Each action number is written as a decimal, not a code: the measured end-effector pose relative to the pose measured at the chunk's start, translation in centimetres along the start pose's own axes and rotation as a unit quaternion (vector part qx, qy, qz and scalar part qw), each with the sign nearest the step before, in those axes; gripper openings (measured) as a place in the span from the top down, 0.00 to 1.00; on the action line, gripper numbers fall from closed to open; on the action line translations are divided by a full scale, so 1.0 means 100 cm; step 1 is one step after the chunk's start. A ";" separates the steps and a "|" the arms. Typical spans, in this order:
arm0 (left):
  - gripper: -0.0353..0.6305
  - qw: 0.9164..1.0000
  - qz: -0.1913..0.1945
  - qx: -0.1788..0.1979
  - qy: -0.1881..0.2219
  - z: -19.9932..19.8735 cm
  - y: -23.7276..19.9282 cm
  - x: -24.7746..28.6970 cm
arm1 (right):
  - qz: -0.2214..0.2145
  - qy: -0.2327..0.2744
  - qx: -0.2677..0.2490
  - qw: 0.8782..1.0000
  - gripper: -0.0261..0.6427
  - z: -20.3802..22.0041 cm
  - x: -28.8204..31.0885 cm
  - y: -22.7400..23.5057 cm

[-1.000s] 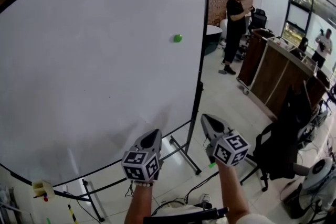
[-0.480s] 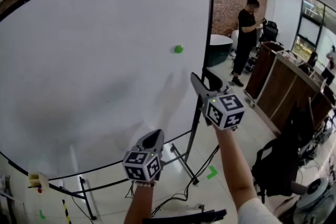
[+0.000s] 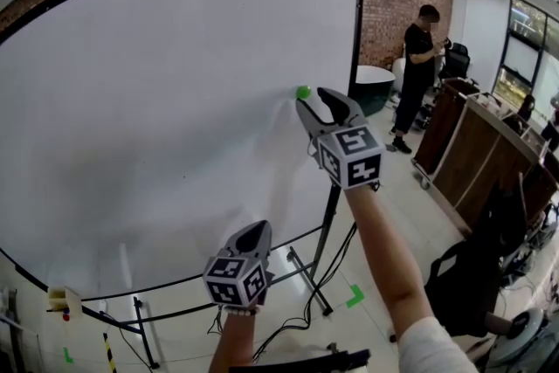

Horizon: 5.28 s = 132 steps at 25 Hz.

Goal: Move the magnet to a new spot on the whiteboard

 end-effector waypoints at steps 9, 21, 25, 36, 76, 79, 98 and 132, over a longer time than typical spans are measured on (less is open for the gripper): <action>0.95 1.000 -0.013 -0.004 0.005 -0.003 -0.012 -0.007 | 0.003 -0.020 -0.016 1.000 0.69 0.005 0.017 -0.001; 0.95 1.000 -0.017 -0.013 -0.001 0.004 -0.016 -0.016 | 0.004 -0.032 -0.017 0.999 0.77 0.002 0.019 -0.004; 0.95 1.000 -0.010 -0.011 -0.004 0.006 -0.010 -0.014 | 0.010 -0.003 -0.017 1.000 0.77 -0.012 -0.010 0.002; 0.95 1.000 0.006 -0.011 -0.015 0.010 -0.007 -0.007 | 0.090 0.044 0.099 0.990 0.77 0.033 -0.213 0.054; 0.95 0.999 0.023 0.010 -0.029 0.030 0.029 0.017 | 0.047 -0.101 0.198 0.974 0.77 0.153 -0.265 -0.055; 0.95 0.999 0.025 0.010 -0.032 0.031 0.029 0.018 | 0.046 -0.095 0.202 0.974 0.77 0.153 -0.264 -0.055; 0.95 1.000 0.018 0.010 -0.019 0.014 0.022 0.021 | 0.038 -0.036 0.116 0.992 0.77 0.099 -0.214 -0.001; 0.95 1.000 -0.029 -0.005 0.002 0.003 -0.015 -0.009 | -0.027 -0.016 -0.046 0.998 0.77 -0.016 0.004 0.030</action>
Point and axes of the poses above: the fingertips, and each gripper's own axes: x forward along the fingers, y to its right, z out of its underside, the point moved 6 cm from there along -x, backward along the fingers, and after that the axes turned 12 degrees about -x, right-handed, at the moved point
